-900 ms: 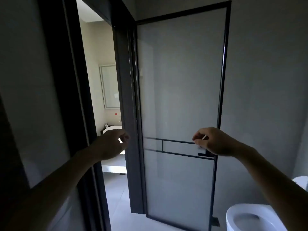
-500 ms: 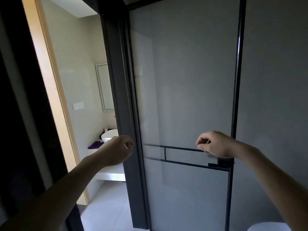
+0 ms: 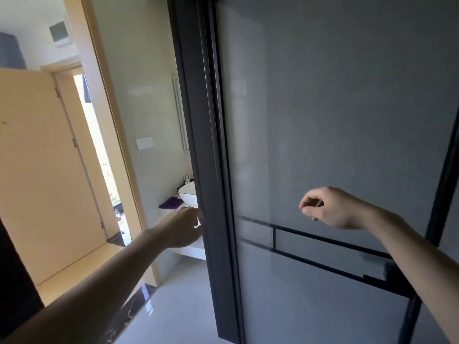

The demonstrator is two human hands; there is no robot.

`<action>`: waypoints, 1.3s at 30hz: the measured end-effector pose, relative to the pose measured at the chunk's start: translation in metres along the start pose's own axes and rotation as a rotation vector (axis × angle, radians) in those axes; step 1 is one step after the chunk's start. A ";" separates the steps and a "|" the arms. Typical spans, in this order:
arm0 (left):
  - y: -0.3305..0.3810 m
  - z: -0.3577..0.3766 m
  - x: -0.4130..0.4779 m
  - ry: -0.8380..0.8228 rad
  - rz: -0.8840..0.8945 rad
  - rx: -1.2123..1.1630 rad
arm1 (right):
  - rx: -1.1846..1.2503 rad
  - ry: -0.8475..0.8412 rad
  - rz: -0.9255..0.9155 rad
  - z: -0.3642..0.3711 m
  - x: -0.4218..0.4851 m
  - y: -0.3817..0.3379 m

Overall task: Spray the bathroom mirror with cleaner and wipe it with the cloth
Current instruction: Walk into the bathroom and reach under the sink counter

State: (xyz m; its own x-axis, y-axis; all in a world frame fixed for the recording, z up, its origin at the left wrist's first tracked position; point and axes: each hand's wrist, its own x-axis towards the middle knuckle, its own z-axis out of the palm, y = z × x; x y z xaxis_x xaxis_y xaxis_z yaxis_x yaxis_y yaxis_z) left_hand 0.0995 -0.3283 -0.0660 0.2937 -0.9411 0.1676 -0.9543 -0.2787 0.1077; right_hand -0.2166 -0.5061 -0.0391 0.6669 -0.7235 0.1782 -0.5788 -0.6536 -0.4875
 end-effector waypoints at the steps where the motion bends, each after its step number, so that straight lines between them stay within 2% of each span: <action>1: -0.005 0.001 0.010 0.002 -0.014 -0.007 | 0.005 -0.003 -0.004 0.003 0.012 0.003; 9: -0.057 0.021 0.116 -0.005 -0.112 -0.096 | -0.003 -0.040 -0.043 0.035 0.135 0.008; 12: -0.097 0.016 0.159 0.021 -0.168 -0.111 | -0.066 -0.108 -0.075 0.045 0.199 -0.012; 19: -0.200 -0.002 0.230 0.080 -0.274 -0.098 | -0.075 -0.107 -0.206 0.075 0.346 -0.083; 29: -0.317 -0.004 0.260 0.133 -0.438 -0.131 | -0.024 -0.164 -0.414 0.141 0.459 -0.170; 39: -0.421 0.021 0.286 0.070 -0.578 -0.087 | -0.086 -0.436 -0.500 0.274 0.578 -0.219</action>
State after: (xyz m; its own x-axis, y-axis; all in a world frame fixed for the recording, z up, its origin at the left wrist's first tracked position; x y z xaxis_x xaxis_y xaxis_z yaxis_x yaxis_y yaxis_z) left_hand 0.5845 -0.4843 -0.0837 0.7705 -0.6258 0.1216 -0.6314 -0.7231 0.2801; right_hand 0.4241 -0.7207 -0.0635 0.9827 -0.1849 -0.0052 -0.1741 -0.9154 -0.3630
